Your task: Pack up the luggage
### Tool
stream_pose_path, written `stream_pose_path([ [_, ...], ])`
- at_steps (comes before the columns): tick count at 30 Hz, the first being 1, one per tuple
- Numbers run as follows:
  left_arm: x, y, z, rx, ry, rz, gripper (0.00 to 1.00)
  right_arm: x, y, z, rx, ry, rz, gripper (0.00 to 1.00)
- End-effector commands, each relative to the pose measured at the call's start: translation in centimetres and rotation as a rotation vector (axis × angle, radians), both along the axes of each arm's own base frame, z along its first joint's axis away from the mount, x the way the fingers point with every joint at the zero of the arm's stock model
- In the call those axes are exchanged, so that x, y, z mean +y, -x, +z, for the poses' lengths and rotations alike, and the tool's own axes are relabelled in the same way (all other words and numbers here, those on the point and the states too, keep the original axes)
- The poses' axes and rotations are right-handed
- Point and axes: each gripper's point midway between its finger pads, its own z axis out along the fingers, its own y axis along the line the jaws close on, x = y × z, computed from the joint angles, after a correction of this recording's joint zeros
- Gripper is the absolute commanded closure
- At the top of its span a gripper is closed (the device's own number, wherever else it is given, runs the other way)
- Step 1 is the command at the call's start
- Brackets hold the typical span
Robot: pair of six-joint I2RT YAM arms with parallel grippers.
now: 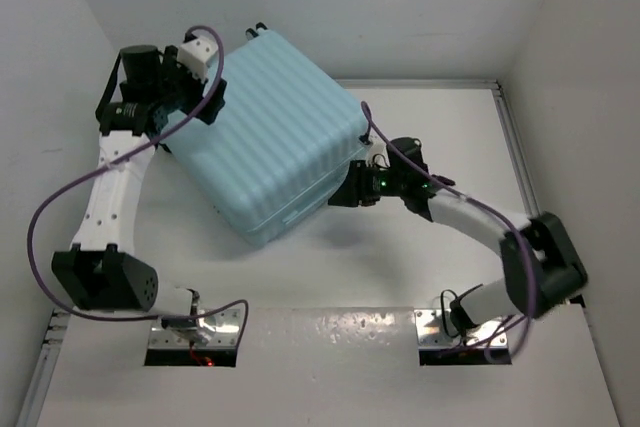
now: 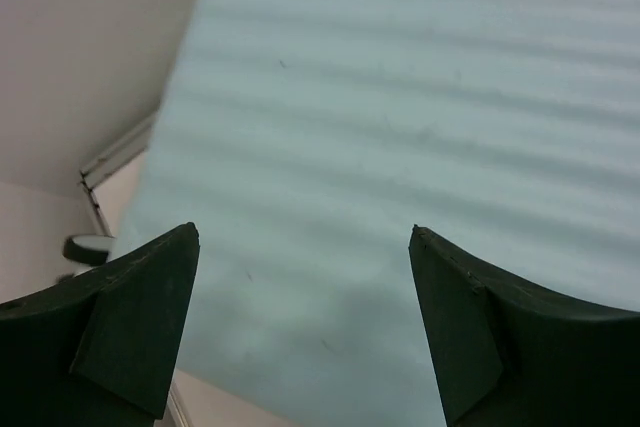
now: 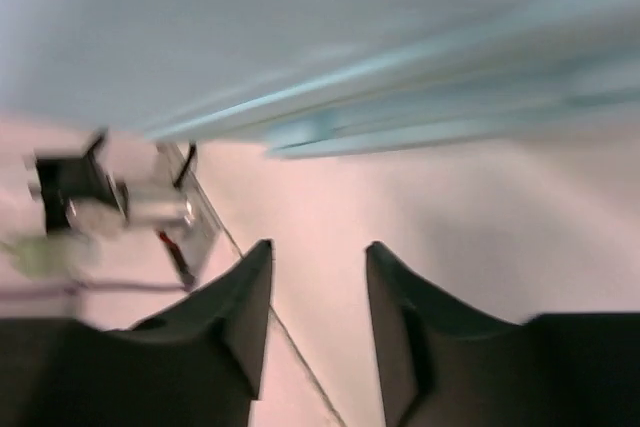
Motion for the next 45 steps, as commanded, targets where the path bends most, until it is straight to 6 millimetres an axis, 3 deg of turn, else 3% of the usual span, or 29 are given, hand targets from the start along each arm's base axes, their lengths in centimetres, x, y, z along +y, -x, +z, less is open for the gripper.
stream_pose_path([
  [1, -2.0, 3.9, -0.3, -0.033, -0.014, -0.129, 0.12, -2.3, 1.7, 1.7, -0.305, 0.221, 0.12, 0.56],
  [2, -3.0, 6.3, 0.9, -0.081, -0.03, -0.186, 0.12, -3.3, 2.0, 3.8, -0.381, 0.223, 0.084, 0.53],
  [4, -4.2, 8.9, -1.1, -0.046, -0.043, -0.25, 0.12, -6.4, 1.5, 3.2, -0.411, 0.298, -0.003, 0.53],
  [7, -7.5, 13.7, -1.8, -0.045, -0.093, -0.415, 0.15, -10.3, 1.7, 5.6, -0.557, 0.348, -0.152, 0.54],
  [9, -9.8, 15.8, -3.1, -0.008, -0.099, -0.5, 0.18, -11.6, 1.9, 4.2, -0.537, 0.387, -0.189, 0.55],
  [12, -13.2, 18.5, -5.0, 0.092, -0.067, -0.575, 0.22, -13.1, 1.5, 2.8, -0.485, 0.418, -0.268, 0.56],
  [16, -17.8, 19.8, -7.4, 0.189, -0.104, -0.596, 0.26, -14.6, -0.3, 2.4, -0.458, 0.419, -0.351, 0.59],
  [21, -23.0, 22.0, -13.4, 0.296, -0.217, -0.589, 0.26, -14.7, -2.3, 3.0, -0.437, 0.338, -0.369, 0.69],
  [22, -22.8, 21.5, -14.7, 0.308, -0.241, -0.537, 0.26, -14.7, -2.4, 2.9, -0.421, 0.325, -0.371, 0.71],
  [23, -23.2, 20.8, -15.2, 0.307, -0.228, -0.504, 0.26, -14.3, -3.5, 4.3, -0.47, 0.265, -0.379, 0.73],
  [25, -23.5, 20.2, -17.4, 0.337, -0.238, -0.465, 0.27, -13.4, -4.6, 5.3, -0.499, 0.184, -0.383, 0.75],
  [27, -24.5, 18.8, -18.3, 0.295, -0.235, -0.424, 0.27, -12.0, -5.1, 5.8, -0.47, 0.095, -0.366, 0.75],
  [30, -24.8, 16.8, -19.6, 0.276, -0.271, -0.348, 0.27, -11.2, -6.2, 4.9, -0.411, 0.079, -0.343, 0.76],
  [31, -25.0, 15.7, -19.4, 0.254, -0.284, -0.311, 0.27, -10.9, -6.6, 5.5, -0.418, 0.062, -0.339, 0.76],
  [32, -24.9, 15.1, -20.9, 0.286, -0.308, -0.286, 0.27, -10.9, -6.9, 5.6, -0.43, 0.058, -0.34, 0.76],
  [34, -25.3, 14.1, -21.6, 0.285, -0.312, -0.268, 0.27, -10.9, -7.4, 5.5, -0.422, 0.049, -0.338, 0.76],
  [38, -25.2, 13.1, -24.6, 0.324, -0.364, -0.224, 0.28, -11.3, -8.3, 5.8, -0.433, 0.036, -0.348, 0.76],
  [39, -25.0, 13.0, -25.2, 0.335, -0.371, -0.209, 0.28, -10.5, -8.1, 5.9, -0.436, 0.025, -0.323, 0.76],
  [40, -25.0, 13.1, -26.3, 0.355, -0.391, -0.208, 0.28, -11.2, -8.5, 5.5, -0.415, 0.023, -0.35, 0.76],
  [43, -23.5, 13.6, -28.7, 0.416, -0.417, -0.196, 0.37, -11.0, -8.9, 6.4, -0.454, -0.034, -0.335, 0.76],
  [45, -22.8, 14.8, -30.1, 0.458, -0.424, -0.24, 0.5, -10.5, -9.0, 5.9, -0.44, -0.068, -0.316, 0.76],
])
